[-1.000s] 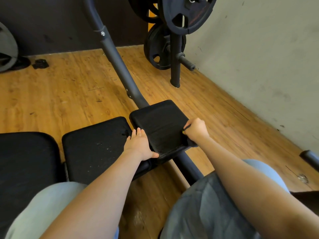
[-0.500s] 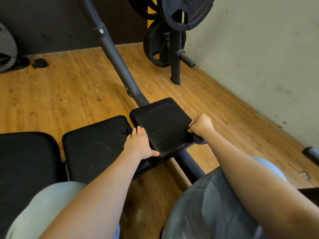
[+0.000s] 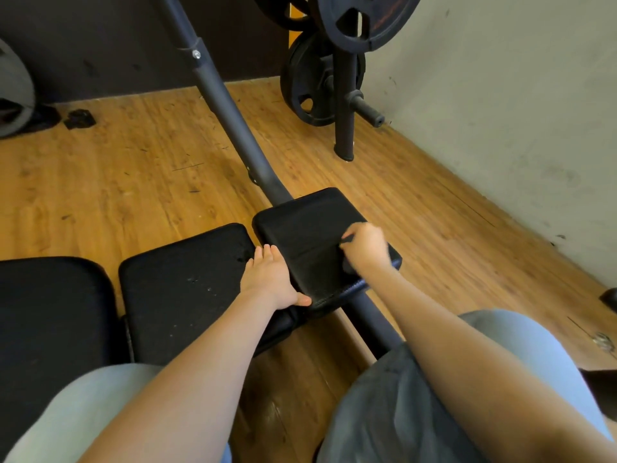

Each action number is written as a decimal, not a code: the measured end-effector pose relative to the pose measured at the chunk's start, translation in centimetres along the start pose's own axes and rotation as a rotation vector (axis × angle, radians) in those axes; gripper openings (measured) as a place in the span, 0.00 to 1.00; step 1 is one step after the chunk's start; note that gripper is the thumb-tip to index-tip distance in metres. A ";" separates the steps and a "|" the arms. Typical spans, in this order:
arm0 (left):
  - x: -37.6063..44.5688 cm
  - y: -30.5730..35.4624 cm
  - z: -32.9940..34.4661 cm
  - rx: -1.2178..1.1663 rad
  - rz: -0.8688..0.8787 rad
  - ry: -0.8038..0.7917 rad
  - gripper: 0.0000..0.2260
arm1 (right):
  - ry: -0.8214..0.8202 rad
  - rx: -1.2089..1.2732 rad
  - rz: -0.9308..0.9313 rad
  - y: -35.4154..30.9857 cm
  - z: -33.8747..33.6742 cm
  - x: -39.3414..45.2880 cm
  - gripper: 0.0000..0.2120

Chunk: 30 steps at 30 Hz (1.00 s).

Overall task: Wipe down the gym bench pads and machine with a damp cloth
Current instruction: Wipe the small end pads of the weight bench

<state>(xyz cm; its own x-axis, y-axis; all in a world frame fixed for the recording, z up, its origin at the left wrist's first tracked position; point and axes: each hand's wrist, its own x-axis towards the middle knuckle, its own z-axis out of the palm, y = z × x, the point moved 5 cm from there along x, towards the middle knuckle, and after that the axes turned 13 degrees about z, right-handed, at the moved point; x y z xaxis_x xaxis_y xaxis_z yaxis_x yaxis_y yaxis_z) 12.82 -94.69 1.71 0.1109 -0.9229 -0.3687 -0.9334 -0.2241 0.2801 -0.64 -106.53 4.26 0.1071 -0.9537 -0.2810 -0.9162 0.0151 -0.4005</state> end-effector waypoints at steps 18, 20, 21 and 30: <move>0.1 0.0 -0.1 0.034 0.019 -0.045 0.57 | 0.145 0.121 0.177 3.6 -3.3 1.8 0.07; 0.2 -0.1 -0.1 0.042 0.017 -0.051 0.57 | 0.175 0.046 0.200 3.6 -3.2 1.0 0.05; 0.2 -0.1 0.0 0.044 0.016 -0.051 0.57 | 0.189 -0.006 0.193 3.6 -2.9 0.4 0.04; 0.2 -0.1 -0.2 0.047 0.014 -0.029 0.57 | -0.045 0.053 -0.104 -1.0 1.9 -0.6 0.05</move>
<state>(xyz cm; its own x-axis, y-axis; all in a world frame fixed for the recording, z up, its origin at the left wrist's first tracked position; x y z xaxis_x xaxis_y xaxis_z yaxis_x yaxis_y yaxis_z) 13.05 -94.96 1.80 0.0888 -0.9162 -0.3908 -0.9499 -0.1959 0.2434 0.98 -105.43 3.15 0.2187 -0.9366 -0.2738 -0.8776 -0.0662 -0.4748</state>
